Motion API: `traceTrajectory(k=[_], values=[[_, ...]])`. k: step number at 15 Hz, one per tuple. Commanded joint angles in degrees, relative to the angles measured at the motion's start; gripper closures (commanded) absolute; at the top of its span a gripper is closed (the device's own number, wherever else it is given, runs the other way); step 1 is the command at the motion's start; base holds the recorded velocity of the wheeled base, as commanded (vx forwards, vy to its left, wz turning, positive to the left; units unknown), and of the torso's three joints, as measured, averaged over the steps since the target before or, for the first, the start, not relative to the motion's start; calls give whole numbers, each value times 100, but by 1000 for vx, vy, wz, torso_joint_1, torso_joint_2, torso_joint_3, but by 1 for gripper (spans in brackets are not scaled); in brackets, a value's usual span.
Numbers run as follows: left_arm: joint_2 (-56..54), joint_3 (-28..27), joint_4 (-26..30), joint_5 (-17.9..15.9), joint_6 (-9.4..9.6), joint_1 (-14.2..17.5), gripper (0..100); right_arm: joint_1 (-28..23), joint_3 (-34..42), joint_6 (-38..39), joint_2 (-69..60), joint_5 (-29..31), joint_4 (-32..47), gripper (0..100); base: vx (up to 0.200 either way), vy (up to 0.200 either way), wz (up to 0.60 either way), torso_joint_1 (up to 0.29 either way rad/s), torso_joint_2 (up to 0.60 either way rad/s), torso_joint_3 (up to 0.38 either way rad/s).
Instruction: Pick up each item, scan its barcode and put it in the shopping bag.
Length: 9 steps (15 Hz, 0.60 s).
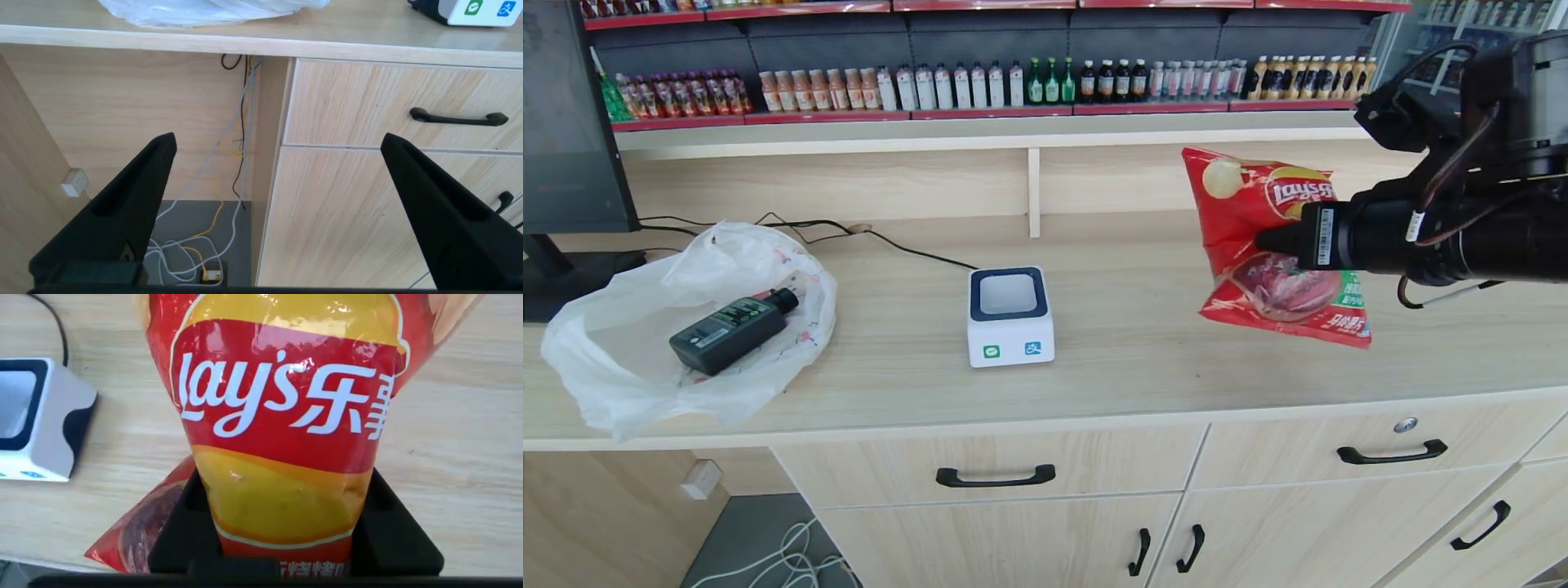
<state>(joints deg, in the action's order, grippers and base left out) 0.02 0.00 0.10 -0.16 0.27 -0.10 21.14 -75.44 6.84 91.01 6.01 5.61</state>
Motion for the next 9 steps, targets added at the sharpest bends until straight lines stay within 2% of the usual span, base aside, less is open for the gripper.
traceTrajectory(k=[1,3,5,8,9], values=[[-2,0,-1,7,0,1,0,338,1628,-95,-1385,-258,-780,100,0,0,0,0,0,0],[-2,0,-1,7,0,1,0,514,2305,-121,-1956,-267,-947,100,0,0,0,0,0,0],[-2,0,-1,7,0,1,0,716,2630,-77,-2272,-285,-1150,100,0,0,0,0,0,0],[-2,0,-1,7,0,1,0,1068,2982,327,-2536,-1032,-1818,100,0,0,0,0,0,0],[-2,0,-1,7,0,1,0,1094,3035,714,-2527,-1436,-2108,100,0,0,0,0,0,0]])
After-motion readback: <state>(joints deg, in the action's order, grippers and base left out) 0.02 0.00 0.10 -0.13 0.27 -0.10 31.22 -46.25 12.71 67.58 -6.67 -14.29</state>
